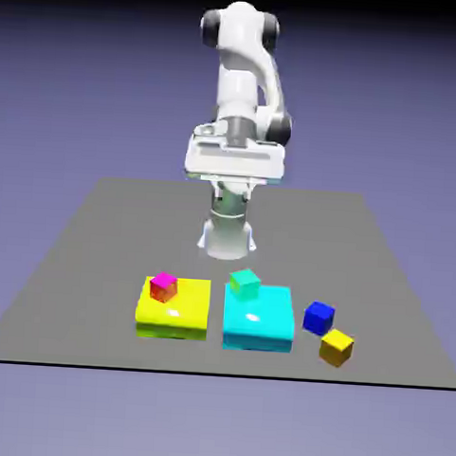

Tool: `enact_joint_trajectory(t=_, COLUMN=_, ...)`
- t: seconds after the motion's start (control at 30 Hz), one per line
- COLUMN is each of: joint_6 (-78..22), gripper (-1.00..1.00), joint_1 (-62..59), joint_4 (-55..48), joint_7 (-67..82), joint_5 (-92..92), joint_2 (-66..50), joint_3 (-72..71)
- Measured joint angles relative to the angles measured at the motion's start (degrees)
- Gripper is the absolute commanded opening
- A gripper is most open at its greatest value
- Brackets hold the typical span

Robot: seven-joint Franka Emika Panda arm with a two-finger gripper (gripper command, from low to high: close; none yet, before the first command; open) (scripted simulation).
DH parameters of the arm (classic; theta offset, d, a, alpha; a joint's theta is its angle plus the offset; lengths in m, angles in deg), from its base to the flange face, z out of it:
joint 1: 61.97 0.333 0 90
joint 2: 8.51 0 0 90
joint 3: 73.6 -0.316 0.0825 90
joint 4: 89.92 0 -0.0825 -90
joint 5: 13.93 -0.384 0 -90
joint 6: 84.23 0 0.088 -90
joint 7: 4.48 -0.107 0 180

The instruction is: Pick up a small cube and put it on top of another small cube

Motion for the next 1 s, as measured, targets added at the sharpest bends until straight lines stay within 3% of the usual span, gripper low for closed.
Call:
enact_joint_trajectory(t=0.73, joint_6=-34.3, gripper=0.00, joint_1=12.6, joint_4=-22.4, joint_7=5.1, joint_5=14.0, joint_2=-45.3, joint_3=-19.4)
enact_joint_trajectory(t=0.9, joint_6=-26.4, gripper=0.00, joint_1=15.2, joint_4=-22.2, joint_7=0.9, joint_5=19.9, joint_2=-53.6, joint_3=-15.0)
enact_joint_trajectory(t=0.93, joint_6=-25.3, gripper=-1.00, joint_1=15.6, joint_4=-22.1, joint_7=0.3, joint_5=20.7, joint_2=-54.7, joint_3=-14.4)
enact_joint_trajectory(t=1.0, joint_6=-25.3, gripper=-1.00, joint_1=15.6, joint_4=-22.1, joint_7=0.4, joint_5=20.6, joint_2=-54.7, joint_3=-14.4)
